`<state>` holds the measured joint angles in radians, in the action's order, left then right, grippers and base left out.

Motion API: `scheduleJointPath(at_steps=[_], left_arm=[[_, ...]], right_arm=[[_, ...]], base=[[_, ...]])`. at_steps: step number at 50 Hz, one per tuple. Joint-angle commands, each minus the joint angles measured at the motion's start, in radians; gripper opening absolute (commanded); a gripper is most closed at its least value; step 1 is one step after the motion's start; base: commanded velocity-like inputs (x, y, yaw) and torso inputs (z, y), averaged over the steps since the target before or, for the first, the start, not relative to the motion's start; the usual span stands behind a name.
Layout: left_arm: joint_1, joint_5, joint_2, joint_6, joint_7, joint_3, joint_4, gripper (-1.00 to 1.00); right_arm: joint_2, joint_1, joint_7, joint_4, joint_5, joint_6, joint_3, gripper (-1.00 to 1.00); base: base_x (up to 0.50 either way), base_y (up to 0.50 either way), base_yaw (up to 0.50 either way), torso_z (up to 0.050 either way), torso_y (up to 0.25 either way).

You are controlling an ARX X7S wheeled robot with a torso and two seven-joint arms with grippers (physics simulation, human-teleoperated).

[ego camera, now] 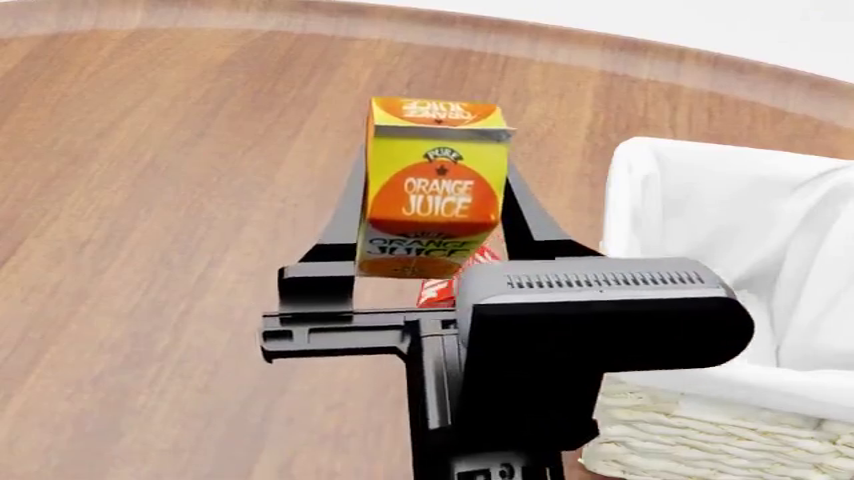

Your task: Pick up the orange juice, and put it in the basket.

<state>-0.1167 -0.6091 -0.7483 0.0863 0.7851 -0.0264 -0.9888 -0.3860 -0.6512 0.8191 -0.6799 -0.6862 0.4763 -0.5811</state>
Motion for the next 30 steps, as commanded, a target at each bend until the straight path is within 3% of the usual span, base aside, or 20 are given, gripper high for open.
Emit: scheduleJointPath(at_steps=[1, 11, 30], left_arm=[[0.000, -0.001, -0.006, -0.006, 0.004, -0.002, 0.002, 1.00], [0.007, -0.001, -0.010, -0.002, 0.009, -0.012, 0.001, 1.00], [-0.005, -0.008, -0.021, -0.017, 0.018, 0.000, 0.001, 1.00]], right_arm=[[-0.048, -0.081, 0.018, -0.040, -0.048, 0.063, 0.088, -1.00], [-0.121, -0.182, 0.033, -0.023, -0.080, 0.177, 0.114, -1.00], [-0.301, -0.164, 0.086, -0.071, -0.209, 0.249, 0.275, -1.00]], base=[[0.00, 0.00, 0.00, 0.000, 0.010], [0.00, 0.00, 0.00, 0.000, 0.000], [0.00, 0.00, 0.00, 0.000, 0.001]])
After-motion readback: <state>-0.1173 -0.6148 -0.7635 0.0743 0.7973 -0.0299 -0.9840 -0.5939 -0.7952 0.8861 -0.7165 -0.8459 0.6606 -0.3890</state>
